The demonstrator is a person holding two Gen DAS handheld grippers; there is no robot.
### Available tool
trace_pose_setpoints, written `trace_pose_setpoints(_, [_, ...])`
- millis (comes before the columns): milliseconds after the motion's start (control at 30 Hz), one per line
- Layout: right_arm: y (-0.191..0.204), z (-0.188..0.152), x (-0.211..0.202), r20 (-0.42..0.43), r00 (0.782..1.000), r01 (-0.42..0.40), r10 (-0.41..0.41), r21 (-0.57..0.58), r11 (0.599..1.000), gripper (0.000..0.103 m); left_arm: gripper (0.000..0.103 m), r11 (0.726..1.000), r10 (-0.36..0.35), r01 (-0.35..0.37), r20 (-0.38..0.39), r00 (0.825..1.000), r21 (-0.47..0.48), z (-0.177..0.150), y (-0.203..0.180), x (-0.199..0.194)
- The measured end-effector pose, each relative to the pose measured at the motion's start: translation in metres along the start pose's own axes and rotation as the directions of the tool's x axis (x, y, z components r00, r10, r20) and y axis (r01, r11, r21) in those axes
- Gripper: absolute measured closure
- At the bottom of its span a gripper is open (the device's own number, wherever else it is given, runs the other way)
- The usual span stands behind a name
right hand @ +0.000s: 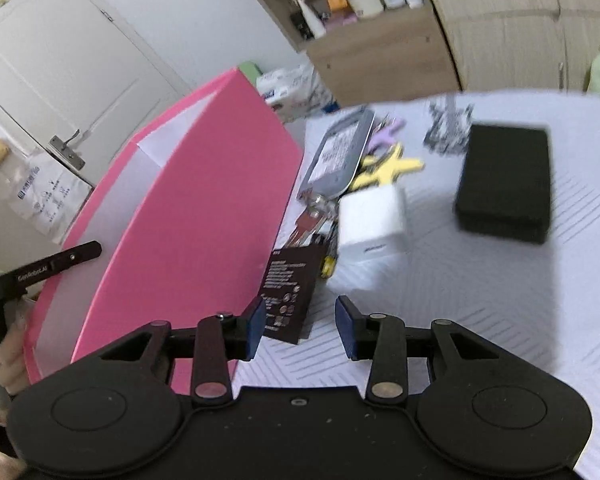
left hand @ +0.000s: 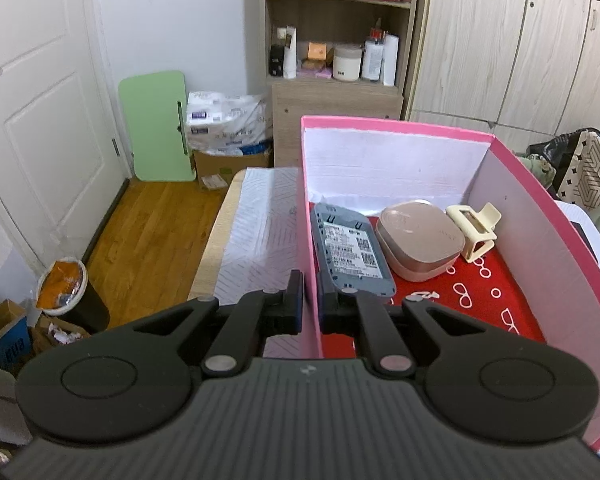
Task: Organize rigid objects
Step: 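Grasp the black battery on its edge with the right gripper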
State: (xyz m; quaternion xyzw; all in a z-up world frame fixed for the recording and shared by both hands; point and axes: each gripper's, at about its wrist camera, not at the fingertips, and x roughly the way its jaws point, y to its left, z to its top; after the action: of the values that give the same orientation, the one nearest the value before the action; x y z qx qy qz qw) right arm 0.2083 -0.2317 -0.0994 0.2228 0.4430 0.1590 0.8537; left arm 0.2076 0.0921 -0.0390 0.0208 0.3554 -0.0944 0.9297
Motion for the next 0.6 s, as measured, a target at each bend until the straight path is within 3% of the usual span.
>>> trace_pose_setpoints(100, [-0.001,0.000,0.009,-0.015,0.998,-0.054,0.055,0.057,0.997,0.067,0.096,1.000,0.006,-0.006,-0.001,1.000,0.008,0.000,-0.001,0.000])
trace_pose_setpoints(200, [0.007,-0.002,0.007,0.012,1.000,-0.001,0.001,0.019,1.000,0.086,0.096,1.000,0.009,-0.009,-0.003,1.000,0.009,0.002,-0.001,0.000])
trace_pose_setpoints(433, [0.013,0.002,0.003,0.015,1.000,-0.022,0.023,-0.019,1.000,0.088,0.096,1.000,0.009,-0.009,-0.002,1.000,0.014,0.001,-0.001,-0.001])
trace_pose_setpoints(600, [0.009,0.006,0.011,0.014,1.000,0.013,-0.013,-0.008,1.000,0.083,0.096,1.000,0.010,-0.010,-0.002,1.000,0.009,0.001,0.000,-0.001])
